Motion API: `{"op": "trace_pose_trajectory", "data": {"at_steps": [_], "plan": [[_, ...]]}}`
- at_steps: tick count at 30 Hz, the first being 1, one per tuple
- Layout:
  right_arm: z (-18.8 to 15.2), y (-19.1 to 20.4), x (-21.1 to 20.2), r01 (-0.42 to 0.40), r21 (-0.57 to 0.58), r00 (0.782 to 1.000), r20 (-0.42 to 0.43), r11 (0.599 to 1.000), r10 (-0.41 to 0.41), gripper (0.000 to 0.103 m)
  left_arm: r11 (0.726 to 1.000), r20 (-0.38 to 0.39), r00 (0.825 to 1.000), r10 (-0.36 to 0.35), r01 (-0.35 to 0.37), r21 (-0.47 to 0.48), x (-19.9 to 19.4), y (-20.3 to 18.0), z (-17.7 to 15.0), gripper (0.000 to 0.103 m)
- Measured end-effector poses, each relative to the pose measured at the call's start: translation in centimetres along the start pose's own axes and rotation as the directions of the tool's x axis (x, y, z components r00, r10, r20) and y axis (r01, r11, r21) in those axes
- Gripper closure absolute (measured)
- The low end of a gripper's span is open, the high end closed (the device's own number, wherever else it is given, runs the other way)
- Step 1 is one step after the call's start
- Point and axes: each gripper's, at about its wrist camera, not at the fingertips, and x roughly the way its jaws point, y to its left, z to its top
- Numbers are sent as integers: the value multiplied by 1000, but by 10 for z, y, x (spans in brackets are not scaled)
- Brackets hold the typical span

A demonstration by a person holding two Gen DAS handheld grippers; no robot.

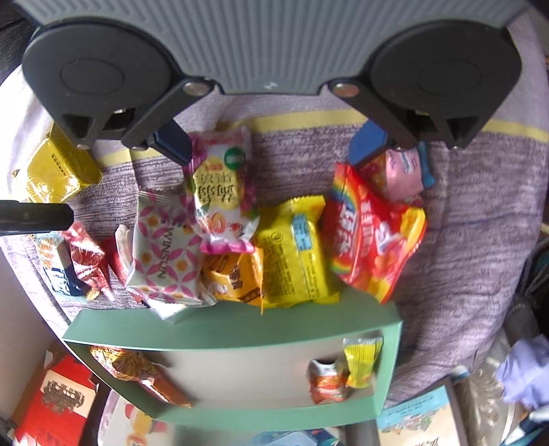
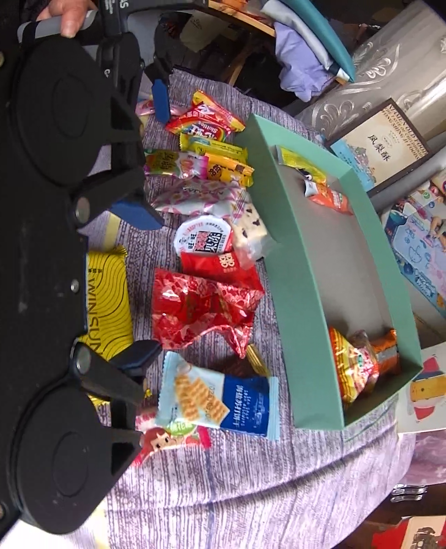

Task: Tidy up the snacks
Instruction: 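Grasp the pink jelly pouch with the left gripper while the right grasps the yellow WINSUN biscuit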

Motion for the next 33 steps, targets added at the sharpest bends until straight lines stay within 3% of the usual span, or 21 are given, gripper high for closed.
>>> {"op": "trace_pose_trajectory", "data": {"at_steps": [4, 7, 8, 12, 15, 20, 22, 31, 33], "plan": [[8, 0, 12, -14, -30, 999, -30, 999, 13, 32, 998, 17, 999, -43, 44, -37, -3, -2, 5, 11], [5, -1, 26, -23, -25, 996, -88, 999, 20, 32, 997, 18, 997, -70, 71, -25, -1, -14, 9, 41], [1, -1, 25, -28, -31, 995, -94, 999, 25, 32, 997, 10, 997, -80, 80, -17, 2, -17, 10, 61], [-14, -1, 11, -59, -45, 991, -124, 997, 53, 31, 997, 19, 997, -75, 74, 15, -1, -22, 7, 70], [-26, 3, 4, -68, -82, 988, -145, 994, 55, 25, 996, 10, 996, -92, 92, 13, -4, -13, 2, 70], [-45, 26, 2, -37, -206, 987, -163, 978, 3, 25, 995, 0, 995, -103, 103, -11, -10, 4, -8, 69], [-51, 37, 3, 18, -274, 988, -143, 962, -59, 53, 995, -1, 996, -93, 93, -18, -11, 7, -11, 65], [-53, 49, 6, 54, -263, 991, -106, 963, -85, 51, 999, -3, 1000, -27, 27, 40, -6, -11, -8, 56], [-55, 53, 5, 71, -281, 991, -91, 957, -100, 51, 997, 12, 1000, -18, 17, 78, -7, -16, -11, 73]]}}
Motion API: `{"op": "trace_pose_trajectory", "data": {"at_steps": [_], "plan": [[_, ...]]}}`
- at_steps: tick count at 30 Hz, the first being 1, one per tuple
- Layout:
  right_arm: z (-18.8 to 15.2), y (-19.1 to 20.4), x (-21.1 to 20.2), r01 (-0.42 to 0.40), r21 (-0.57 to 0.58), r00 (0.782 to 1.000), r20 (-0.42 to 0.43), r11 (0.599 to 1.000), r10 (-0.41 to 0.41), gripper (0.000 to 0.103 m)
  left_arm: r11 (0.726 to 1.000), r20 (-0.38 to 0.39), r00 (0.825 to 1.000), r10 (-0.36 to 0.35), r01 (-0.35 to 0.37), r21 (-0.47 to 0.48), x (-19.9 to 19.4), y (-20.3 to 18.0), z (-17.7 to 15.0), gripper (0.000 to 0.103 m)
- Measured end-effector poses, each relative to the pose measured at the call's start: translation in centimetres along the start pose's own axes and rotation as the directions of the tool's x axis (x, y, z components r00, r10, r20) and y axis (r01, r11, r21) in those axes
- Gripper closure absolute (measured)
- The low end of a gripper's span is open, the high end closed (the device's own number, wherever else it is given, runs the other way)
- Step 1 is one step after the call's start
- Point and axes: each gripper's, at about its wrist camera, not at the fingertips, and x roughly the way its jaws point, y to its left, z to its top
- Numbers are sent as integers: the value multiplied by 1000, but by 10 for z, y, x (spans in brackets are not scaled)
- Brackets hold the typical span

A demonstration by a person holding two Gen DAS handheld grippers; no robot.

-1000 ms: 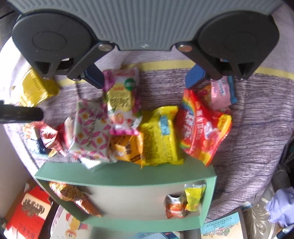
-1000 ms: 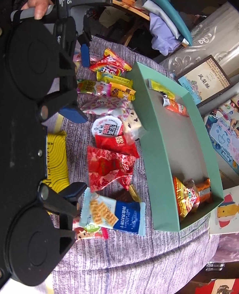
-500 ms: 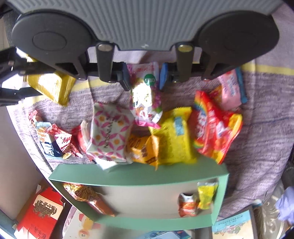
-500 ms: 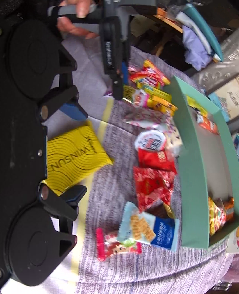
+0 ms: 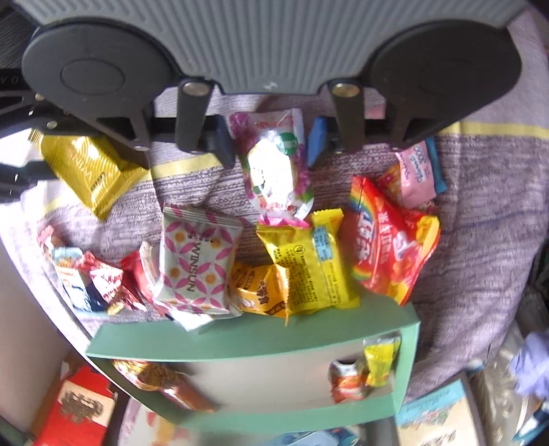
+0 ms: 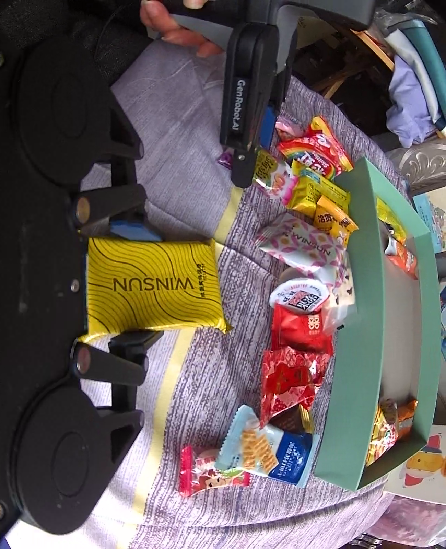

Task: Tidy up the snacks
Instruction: 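Grasp the pink jelly pouch with the left gripper while the right grasps the yellow WINSUN biscuit, then place both snacks into the green box and open both grippers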

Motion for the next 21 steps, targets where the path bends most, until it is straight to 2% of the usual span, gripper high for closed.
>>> {"op": "trace_pose_trajectory", "data": {"at_steps": [3, 6, 13, 17, 21], "plan": [[0, 10, 1, 37, -33, 999, 20, 999, -37, 53, 1000, 25, 1000, -15, 15, -1, -10, -1, -1, 92], [2, 10, -4, 23, -24, 999, 37, 999, -22, 54, 999, 46, 998, -32, 33, -25, -21, 4, 0, 95], [14, 0, -21, -16, 43, 996, 85, 999, 12, 54, 999, 80, 996, -50, 52, -17, -36, 2, 3, 97], [16, 0, -18, -14, 45, 997, 73, 999, 11, 54, 999, 24, 998, -53, 52, 16, -21, -3, -1, 96], [11, 2, -8, -11, 48, 999, 43, 999, 9, 54, 998, -16, 998, -68, 68, -5, -9, 0, -1, 94]]}}
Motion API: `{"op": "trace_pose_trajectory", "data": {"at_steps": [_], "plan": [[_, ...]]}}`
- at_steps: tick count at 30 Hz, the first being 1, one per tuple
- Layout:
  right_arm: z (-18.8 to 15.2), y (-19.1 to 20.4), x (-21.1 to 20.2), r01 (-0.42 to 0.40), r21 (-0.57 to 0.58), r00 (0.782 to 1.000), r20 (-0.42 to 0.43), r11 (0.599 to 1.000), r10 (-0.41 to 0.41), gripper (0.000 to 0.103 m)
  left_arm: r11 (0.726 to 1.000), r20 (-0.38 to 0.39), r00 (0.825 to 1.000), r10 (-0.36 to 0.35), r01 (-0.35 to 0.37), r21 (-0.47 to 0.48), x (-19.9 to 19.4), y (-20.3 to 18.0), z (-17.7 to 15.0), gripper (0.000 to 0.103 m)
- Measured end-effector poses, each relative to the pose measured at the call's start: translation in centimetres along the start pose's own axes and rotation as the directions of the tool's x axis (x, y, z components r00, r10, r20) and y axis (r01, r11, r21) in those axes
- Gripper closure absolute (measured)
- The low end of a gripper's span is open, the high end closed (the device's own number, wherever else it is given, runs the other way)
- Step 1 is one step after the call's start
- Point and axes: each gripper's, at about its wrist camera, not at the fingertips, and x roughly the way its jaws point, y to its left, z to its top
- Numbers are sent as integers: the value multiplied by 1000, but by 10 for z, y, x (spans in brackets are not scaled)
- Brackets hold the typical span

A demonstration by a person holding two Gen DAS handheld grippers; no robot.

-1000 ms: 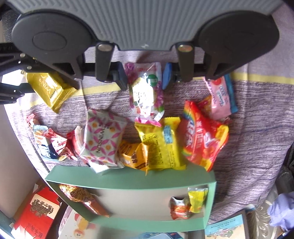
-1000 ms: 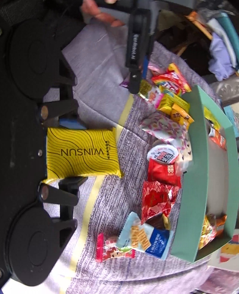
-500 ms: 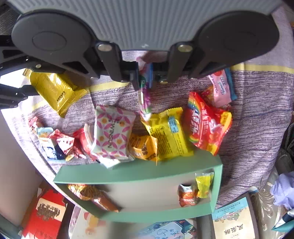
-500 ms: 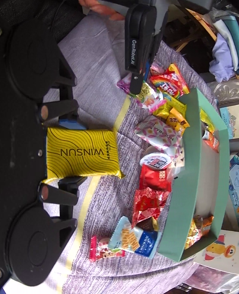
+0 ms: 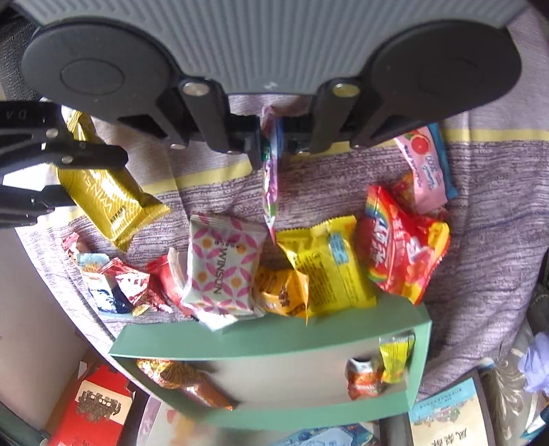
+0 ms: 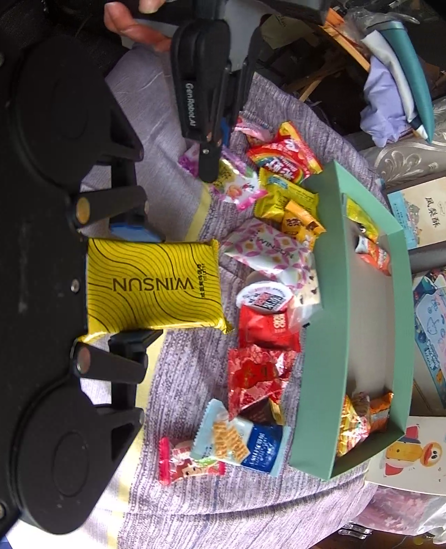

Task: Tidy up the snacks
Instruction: 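Place both snacks into the green box and open both grippers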

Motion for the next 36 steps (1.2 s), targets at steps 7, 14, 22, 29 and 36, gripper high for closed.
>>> {"op": "trace_pose_trajectory", "data": {"at_steps": [7, 14, 22, 29, 36], "plan": [[1, -5, -3, -7, 50, 999, 35, 999, 6, 54, 999, 57, 998, 39, -39, 5, -10, -8, -1, 95], [38, -19, -26, -29, 84, 991, 134, 996, 18, 54, 998, 145, 989, 5, 4, -62, -44, 13, 24, 95], [117, -59, -14, -43, 183, 978, 208, 982, 4, 54, 997, 198, 979, 41, -26, -77, -33, 36, 108, 95], [206, -94, 30, -15, 214, 977, 210, 977, -31, 54, 994, 178, 983, 45, -27, -103, 18, 53, 197, 95], [264, -123, 84, 19, 237, 978, 199, 971, -68, 54, 991, 151, 986, 67, -49, -124, 72, 70, 250, 95]]}}
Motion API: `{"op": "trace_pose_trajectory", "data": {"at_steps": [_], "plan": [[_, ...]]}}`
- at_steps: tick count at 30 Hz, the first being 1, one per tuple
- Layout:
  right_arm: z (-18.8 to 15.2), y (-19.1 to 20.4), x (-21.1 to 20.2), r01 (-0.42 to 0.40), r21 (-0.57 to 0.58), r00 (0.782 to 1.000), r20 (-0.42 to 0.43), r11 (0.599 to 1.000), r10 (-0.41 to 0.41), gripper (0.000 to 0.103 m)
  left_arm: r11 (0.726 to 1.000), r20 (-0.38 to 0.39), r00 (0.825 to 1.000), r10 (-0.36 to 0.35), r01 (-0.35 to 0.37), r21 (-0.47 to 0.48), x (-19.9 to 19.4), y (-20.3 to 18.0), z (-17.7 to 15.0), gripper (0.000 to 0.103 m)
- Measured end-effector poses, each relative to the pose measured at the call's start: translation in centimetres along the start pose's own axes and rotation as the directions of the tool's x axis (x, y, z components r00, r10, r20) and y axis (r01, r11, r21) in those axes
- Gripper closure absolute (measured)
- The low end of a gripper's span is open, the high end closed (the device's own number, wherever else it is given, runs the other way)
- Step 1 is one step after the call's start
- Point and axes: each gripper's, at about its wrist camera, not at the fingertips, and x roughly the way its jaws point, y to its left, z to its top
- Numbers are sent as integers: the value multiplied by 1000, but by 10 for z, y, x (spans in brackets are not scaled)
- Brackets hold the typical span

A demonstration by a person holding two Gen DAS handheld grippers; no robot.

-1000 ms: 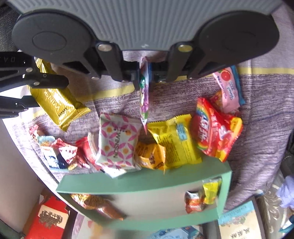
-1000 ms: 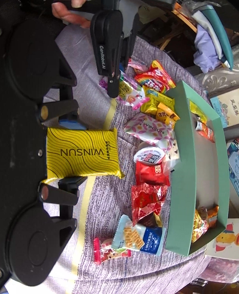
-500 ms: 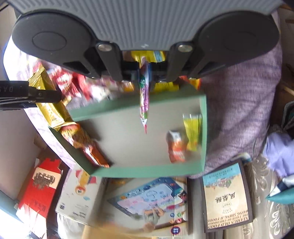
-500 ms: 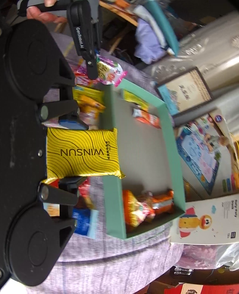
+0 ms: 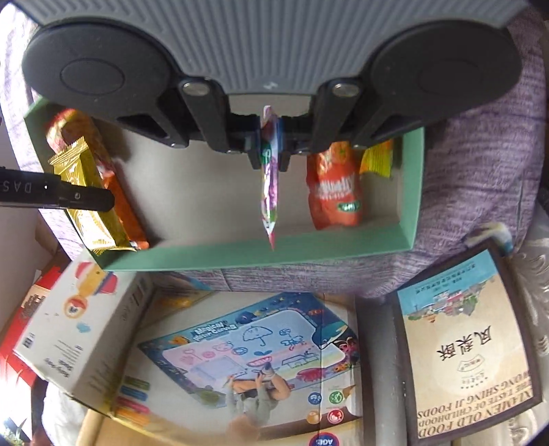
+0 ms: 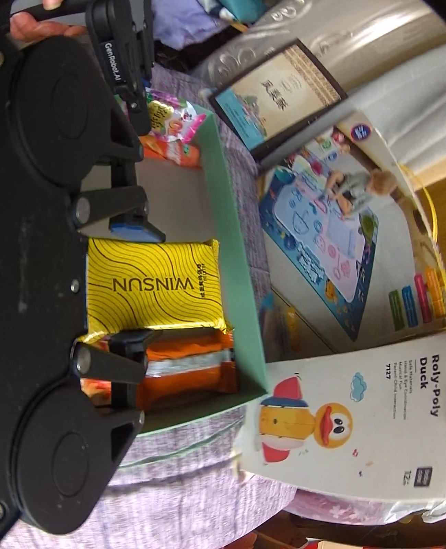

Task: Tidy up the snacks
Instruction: 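Place both snacks into the green box and open both grippers, then withdraw both grippers toward the snack pile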

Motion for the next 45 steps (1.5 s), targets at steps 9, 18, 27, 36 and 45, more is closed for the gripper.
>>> {"op": "trace_pose_trajectory", "data": {"at_steps": [9, 18, 27, 36, 45], "plan": [[14, -2, 34, -5, 7, 1000, 19, 1000, 5, 18, 996, 15, 996, 88, -88, 4, 29, 7, 17, 29], [-7, 7, 2, -8, 3, 999, 35, 1000, 8, 0, 995, 27, 994, 102, -102, -12, -4, 11, -1, 7], [-43, 23, -51, -49, -15, 998, 28, 999, 49, 0, 995, 21, 995, 103, -103, 6, -52, 5, -45, 1], [-95, 42, -88, -91, -12, 996, -12, 996, 91, 0, 993, 1, 993, 119, -119, 13, -90, 13, -112, 1], [-142, 55, -98, -156, 46, 985, -63, 987, 158, 5, 990, -32, 990, 138, -139, -3, -102, 29, -166, 1]]}}
